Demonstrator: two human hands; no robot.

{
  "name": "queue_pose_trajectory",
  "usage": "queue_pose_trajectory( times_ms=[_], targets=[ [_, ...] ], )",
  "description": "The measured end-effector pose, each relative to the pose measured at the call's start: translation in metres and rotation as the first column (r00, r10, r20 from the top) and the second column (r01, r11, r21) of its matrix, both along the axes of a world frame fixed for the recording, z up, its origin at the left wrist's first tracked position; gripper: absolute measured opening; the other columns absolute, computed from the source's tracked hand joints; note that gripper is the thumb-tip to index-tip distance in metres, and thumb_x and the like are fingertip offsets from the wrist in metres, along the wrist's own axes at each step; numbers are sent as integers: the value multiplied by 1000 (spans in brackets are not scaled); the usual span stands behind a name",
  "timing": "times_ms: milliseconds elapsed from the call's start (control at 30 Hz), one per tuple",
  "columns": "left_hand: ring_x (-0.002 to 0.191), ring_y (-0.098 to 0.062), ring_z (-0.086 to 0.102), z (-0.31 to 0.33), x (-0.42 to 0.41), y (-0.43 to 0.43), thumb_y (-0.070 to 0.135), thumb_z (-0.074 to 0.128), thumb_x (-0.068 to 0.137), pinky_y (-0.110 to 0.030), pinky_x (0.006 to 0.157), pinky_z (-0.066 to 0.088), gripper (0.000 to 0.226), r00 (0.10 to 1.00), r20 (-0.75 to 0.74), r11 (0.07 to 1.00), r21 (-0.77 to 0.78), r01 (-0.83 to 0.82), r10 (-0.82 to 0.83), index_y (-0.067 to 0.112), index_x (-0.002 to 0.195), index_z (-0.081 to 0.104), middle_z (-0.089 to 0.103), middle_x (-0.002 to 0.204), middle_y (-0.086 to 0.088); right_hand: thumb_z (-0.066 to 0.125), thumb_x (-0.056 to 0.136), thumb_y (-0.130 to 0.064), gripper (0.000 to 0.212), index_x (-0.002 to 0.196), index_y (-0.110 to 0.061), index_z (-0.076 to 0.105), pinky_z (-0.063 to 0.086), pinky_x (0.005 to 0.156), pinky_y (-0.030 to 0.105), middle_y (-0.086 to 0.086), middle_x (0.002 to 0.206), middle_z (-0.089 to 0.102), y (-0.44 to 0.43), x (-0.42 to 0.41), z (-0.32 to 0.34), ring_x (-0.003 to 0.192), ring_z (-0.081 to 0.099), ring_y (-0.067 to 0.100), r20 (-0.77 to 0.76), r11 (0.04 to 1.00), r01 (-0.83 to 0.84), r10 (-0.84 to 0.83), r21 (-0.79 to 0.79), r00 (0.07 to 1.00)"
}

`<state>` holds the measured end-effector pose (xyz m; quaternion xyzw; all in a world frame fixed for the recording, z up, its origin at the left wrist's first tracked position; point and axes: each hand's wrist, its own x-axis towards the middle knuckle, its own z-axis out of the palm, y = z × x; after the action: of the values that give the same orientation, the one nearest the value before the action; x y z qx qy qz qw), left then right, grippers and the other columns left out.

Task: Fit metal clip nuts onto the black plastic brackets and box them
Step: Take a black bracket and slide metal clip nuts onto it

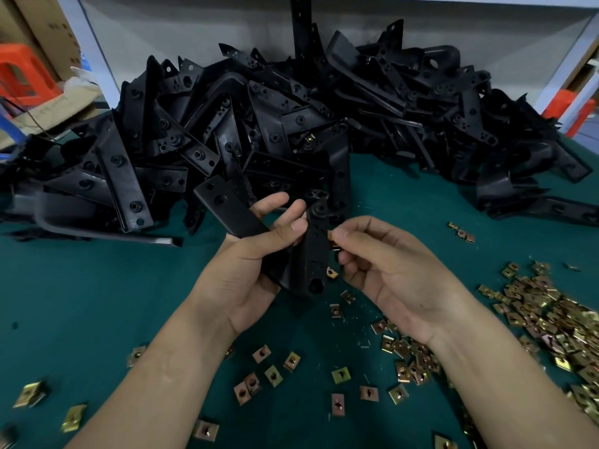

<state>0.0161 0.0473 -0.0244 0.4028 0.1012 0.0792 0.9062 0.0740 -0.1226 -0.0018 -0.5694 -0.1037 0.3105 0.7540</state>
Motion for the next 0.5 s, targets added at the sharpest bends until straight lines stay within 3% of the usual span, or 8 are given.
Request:
queue_pose_trajectory(
  times_ms=[167,333,500],
  targets=[
    [104,-14,73,0,0,-4,4,80,68,-29,72,60,25,1000,28,999,31,-7,6,25,81,77,77,111,-2,77,70,-20,9,77,-18,72,52,61,15,-5,72,66,2,0,-1,63,60,3,-23,998,58,-58,32,998],
    [107,-12,72,-4,1,-3,-2,74,73,-29,78,59,28,996,88,999,48,-23,18,20,73,57,75,90,3,78,72,-20,8,77,-17,72,52,61,15,-5,75,68,4,-2,-4,64,60,3,-54,994,78,-74,79,996],
    [99,-12,74,-6,2,-2,-4,72,70,-25,79,58,31,987,117,992,58,-114,107,19,68,52,77,97,2,84,60,-26,20,78,-18,80,51,58,14,-5,77,70,2,-4,-1,60,58,3,-52,997,33,-29,64,998]
  ],
)
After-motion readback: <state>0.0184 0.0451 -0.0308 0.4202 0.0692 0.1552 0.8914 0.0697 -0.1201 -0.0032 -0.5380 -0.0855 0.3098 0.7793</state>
